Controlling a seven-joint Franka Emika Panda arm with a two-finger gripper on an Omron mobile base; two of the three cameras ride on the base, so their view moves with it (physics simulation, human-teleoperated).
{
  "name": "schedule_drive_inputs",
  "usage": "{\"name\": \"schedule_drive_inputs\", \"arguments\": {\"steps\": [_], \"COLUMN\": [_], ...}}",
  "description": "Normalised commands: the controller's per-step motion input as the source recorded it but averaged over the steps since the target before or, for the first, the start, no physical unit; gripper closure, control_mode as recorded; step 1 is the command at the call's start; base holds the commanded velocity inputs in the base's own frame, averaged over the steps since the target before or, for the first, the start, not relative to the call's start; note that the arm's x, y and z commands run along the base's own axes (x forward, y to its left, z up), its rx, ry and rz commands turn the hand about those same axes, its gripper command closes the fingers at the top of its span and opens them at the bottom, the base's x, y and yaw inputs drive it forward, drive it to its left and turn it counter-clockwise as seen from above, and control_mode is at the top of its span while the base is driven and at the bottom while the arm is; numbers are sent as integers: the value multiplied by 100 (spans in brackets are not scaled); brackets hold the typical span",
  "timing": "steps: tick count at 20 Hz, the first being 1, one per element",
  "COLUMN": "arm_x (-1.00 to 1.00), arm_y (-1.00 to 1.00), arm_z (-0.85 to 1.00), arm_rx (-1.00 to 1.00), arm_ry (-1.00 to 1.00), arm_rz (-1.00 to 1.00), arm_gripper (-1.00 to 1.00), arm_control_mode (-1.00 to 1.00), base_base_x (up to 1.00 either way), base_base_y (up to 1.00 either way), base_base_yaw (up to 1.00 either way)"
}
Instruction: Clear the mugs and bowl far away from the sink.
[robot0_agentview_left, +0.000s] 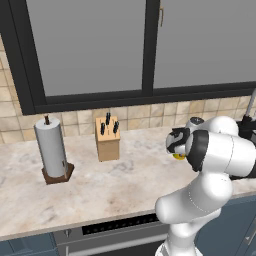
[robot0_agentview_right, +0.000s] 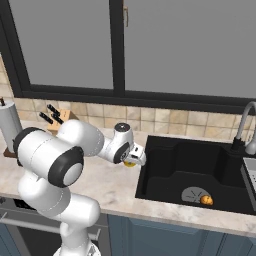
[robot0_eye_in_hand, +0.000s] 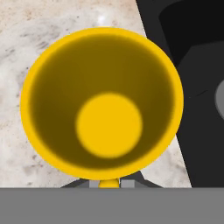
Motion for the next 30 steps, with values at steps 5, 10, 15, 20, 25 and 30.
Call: {"name": "schedule_drive_inputs", "arguments": {"steps": [5,10,15,20,25,30], "arm_x": [-1,-52,-79,-57,-47,-74], "arm_y": [0,0,-3,-13,-12,-6], "arm_z": [0,7,47,81,95,53], "arm_rx": [0,0,0,1,3,1], "arm_ry": [-1,-20,-34,-29,-20,-8], "arm_rz": [0,5,12,19,25,22], "arm_gripper": [100,100,100,100,100,100], "arm_control_mode": [-100,-100,-100,-100,-100,-100], "base_base_x": [0,0,0,0,0,0], "base_base_y": [0,0,0,0,0,0], "base_base_yaw": [0,0,0,0,0,0]}}
